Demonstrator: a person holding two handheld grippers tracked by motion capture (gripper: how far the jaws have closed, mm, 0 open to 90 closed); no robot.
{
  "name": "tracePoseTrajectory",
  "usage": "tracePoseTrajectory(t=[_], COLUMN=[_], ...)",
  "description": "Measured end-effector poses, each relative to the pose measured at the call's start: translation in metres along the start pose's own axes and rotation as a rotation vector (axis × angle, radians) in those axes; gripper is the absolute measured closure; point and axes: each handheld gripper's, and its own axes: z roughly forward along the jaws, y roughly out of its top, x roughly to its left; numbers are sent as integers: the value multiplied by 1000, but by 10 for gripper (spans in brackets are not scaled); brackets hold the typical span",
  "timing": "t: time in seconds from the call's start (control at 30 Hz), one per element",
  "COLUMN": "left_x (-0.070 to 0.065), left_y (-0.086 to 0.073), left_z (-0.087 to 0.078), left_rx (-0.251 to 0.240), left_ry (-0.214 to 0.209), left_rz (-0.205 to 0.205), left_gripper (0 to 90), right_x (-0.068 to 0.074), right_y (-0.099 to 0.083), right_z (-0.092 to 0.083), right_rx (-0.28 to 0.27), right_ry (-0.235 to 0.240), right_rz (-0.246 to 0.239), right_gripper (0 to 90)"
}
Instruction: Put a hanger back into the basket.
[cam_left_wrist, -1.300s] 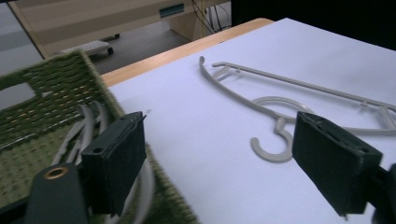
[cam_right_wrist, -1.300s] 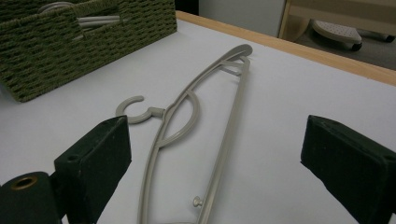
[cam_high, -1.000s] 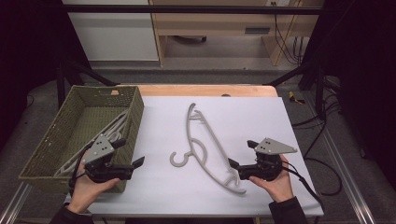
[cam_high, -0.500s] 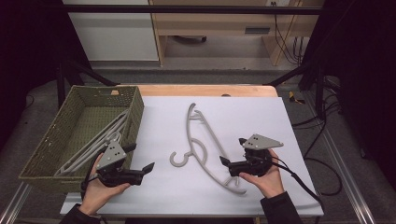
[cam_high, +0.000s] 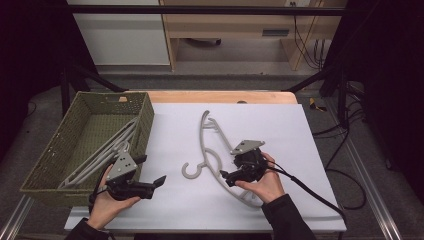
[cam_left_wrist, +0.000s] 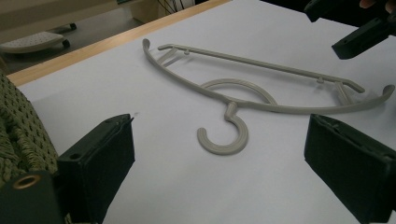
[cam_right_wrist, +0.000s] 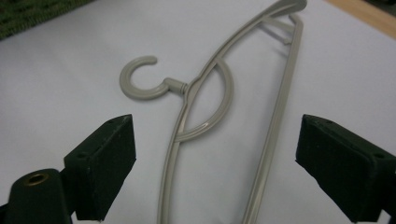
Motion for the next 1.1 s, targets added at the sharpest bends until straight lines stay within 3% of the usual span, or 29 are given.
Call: tracePoseTrajectory(t=[0.03,0.07,0.13,0.5,0.83,1.1], left_x=[-1,-1,-3,-4,-4,-6], left_y=[0,0,1,3,3,3], left_z=[0,1,1,-2,-4,-4], left_rx=[4,4,7,-2,-3,-1], left_ry=[-2,-5,-10,-9,-10,-12], left_rz=[4,8,14,16,20,25], left_gripper=[79,75,74,66,66,67], right_x=[0,3,5,13,17,22], right_y=[0,4,7,18,12,4], right_z=[0,6,12,43,65,79], right_rx=[0,45,70,183,289,343], right_ry=[0,-1,-1,38,43,60], right_rz=[0,3,-14,-3,24,20], right_gripper=[140,153,175,345,440,577])
